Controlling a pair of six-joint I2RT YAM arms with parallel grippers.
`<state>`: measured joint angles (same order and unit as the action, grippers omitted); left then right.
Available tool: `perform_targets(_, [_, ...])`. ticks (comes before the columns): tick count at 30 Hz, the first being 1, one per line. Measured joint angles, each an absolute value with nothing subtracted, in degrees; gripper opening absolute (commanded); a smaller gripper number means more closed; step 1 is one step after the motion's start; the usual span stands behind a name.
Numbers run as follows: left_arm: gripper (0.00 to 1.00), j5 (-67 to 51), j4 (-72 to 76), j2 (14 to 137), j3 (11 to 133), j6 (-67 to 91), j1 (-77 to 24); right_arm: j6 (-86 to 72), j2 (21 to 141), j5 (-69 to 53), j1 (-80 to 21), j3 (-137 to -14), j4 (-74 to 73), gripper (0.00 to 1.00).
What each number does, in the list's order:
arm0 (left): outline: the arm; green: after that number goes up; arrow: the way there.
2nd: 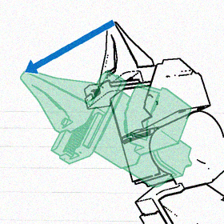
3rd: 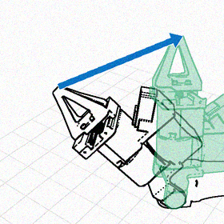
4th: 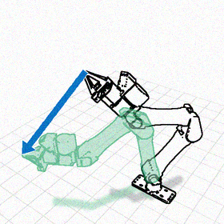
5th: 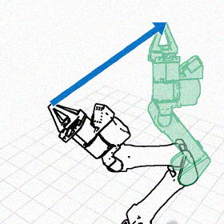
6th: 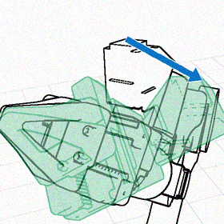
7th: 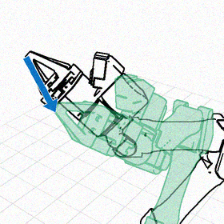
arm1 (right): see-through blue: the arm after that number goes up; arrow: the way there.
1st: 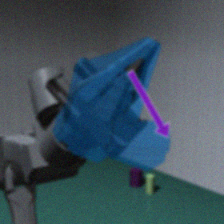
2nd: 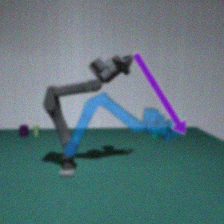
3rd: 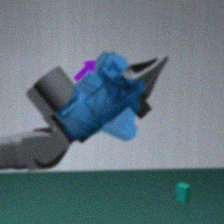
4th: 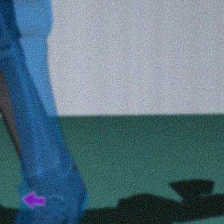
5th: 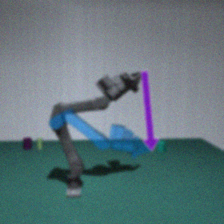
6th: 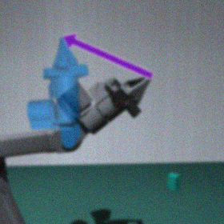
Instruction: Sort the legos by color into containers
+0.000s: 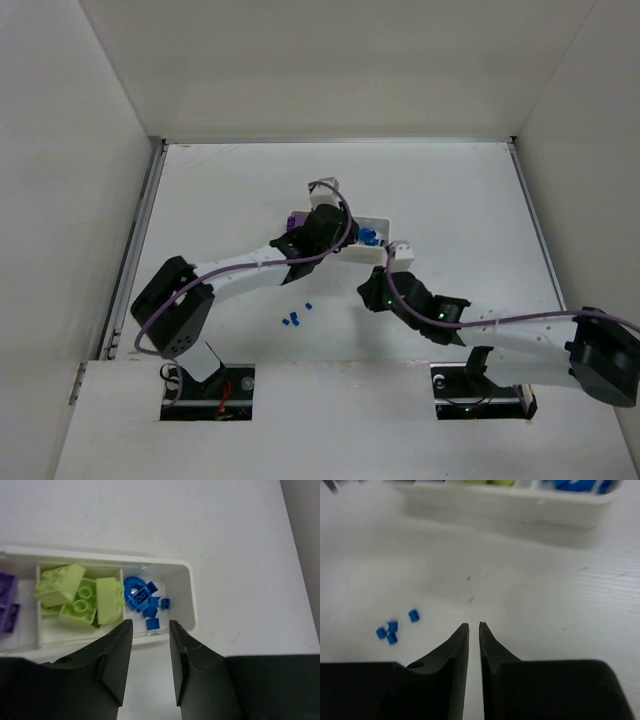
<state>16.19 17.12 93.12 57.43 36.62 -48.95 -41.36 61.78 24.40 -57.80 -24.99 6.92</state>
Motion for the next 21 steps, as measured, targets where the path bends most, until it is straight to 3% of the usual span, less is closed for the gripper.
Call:
perform_targets(9, [0.31, 22.5, 13.0, 68.1, 38.5, 36.7, -46.7, -38.8, 84.7, 22.3, -73.8, -38.5, 10.6, 0.41])
perform_targets(21, [0.25, 25.5, -4.3, 47.7, 27.7, 40.4, -44.4, -34.0, 100.4, 20.3, -75.1, -48.2, 11.1, 0.40])
